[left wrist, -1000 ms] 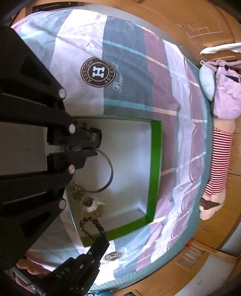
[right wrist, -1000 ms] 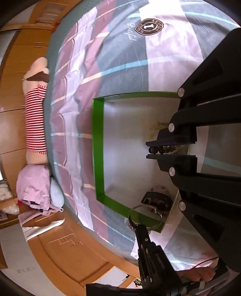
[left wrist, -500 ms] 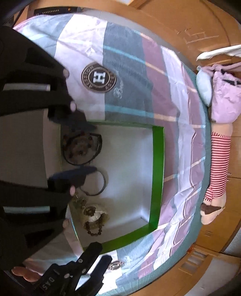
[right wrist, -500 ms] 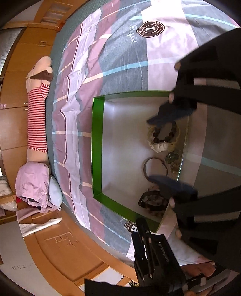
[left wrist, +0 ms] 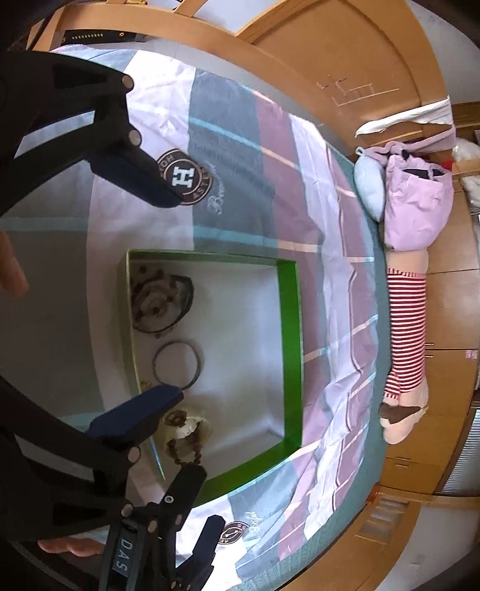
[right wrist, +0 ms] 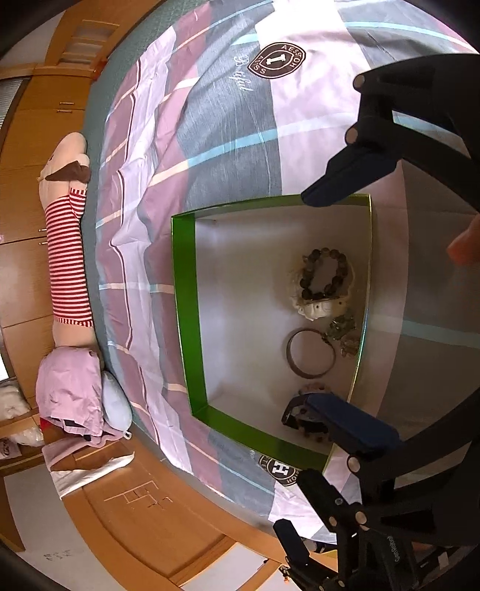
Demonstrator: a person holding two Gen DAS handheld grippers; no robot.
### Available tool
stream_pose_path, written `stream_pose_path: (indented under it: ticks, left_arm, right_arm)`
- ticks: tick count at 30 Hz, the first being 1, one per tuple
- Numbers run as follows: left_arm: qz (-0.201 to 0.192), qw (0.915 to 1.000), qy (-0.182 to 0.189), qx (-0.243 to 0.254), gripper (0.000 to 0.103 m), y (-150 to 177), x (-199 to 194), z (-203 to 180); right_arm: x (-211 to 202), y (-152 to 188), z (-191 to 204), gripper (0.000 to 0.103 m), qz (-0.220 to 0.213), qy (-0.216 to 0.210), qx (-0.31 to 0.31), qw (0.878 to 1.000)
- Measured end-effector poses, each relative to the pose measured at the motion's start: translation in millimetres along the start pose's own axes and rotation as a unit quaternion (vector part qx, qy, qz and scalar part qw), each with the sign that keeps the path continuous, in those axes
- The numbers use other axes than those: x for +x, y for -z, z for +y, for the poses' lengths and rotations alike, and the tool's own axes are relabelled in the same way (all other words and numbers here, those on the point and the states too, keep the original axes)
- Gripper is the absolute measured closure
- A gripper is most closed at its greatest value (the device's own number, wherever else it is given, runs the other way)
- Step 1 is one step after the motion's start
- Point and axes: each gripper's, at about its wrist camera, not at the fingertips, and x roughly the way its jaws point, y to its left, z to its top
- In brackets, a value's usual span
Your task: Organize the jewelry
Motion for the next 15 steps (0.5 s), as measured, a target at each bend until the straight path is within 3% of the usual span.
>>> stream_pose_path:
  ticks: [15]
  left_arm:
    - [0.021,0.9997,-0.005,-0.012,0.002,2.3,9.2,2.2]
  right_arm:
    - [2.0,2.8,4.9,0.002,0.006,0.002,-0.015,1.0]
